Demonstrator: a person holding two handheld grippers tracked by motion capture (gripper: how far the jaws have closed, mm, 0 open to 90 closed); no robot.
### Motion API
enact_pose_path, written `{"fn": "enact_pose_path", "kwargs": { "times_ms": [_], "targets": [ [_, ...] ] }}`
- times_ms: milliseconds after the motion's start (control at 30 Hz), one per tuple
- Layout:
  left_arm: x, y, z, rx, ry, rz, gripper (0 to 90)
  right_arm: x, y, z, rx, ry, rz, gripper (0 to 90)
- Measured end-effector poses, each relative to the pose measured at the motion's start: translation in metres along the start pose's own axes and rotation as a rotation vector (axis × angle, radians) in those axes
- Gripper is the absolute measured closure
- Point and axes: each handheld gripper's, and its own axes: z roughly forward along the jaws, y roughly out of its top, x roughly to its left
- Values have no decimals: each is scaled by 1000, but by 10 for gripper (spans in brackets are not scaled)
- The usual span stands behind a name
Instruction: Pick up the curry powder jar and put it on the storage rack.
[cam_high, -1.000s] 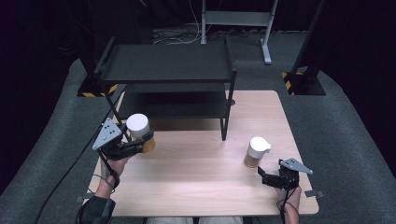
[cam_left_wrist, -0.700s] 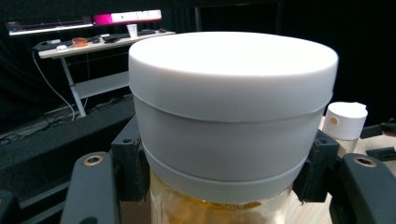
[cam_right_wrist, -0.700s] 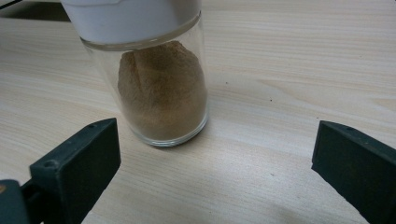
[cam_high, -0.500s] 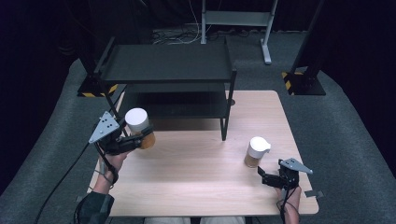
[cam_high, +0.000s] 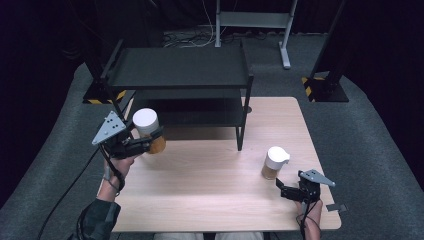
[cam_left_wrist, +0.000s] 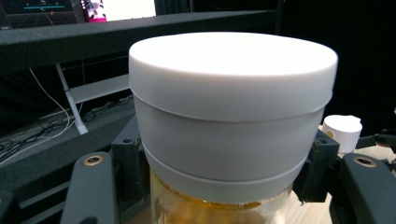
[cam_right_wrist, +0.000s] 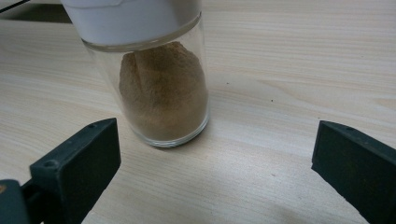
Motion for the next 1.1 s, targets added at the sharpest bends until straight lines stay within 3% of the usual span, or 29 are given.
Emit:
{"fn": "enact_pose_path", "kwargs": {
  "times_ms": [733,1100],
  "targets": [
    [21,27,5,-28,-55,3,353,-1,-1,-1,-5,3,9,3],
    [24,39,9,-29,-74,19,354,-1,-2,-1,-8,3,8,3]
  ]
}}
